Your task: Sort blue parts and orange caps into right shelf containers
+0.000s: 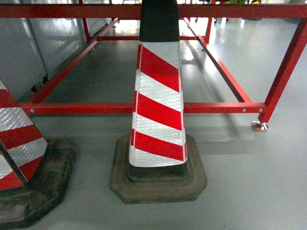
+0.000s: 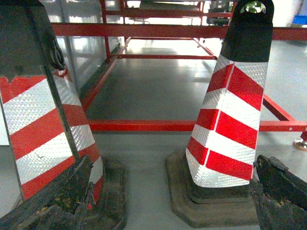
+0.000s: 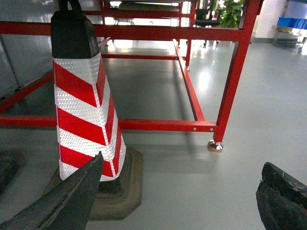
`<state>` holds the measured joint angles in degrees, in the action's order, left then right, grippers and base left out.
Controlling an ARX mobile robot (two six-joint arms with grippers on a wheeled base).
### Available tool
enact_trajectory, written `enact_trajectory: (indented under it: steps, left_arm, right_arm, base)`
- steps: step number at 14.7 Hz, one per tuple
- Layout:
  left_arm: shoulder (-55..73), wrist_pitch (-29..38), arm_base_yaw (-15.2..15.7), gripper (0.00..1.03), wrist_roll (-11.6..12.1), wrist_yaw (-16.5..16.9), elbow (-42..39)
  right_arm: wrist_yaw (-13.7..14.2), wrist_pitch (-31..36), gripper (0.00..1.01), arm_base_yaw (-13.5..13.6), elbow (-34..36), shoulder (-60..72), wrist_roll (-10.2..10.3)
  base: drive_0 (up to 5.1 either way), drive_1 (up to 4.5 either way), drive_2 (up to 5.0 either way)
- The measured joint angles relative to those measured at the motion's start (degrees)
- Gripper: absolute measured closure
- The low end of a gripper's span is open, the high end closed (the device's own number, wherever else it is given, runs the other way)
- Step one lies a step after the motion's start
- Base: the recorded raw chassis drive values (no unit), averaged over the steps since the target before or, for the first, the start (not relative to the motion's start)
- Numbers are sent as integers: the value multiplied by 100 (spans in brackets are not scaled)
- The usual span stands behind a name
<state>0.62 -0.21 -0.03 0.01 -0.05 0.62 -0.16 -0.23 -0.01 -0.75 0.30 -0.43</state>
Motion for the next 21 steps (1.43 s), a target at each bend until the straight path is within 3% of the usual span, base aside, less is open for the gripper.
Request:
enact_trajectory:
  steps: [21]
  left_arm:
    - [0, -7, 0, 5, 2, -11, 0]
  right_arm:
    - [11, -13, 3, 0, 0, 0, 2]
  base:
    - [0, 0, 0]
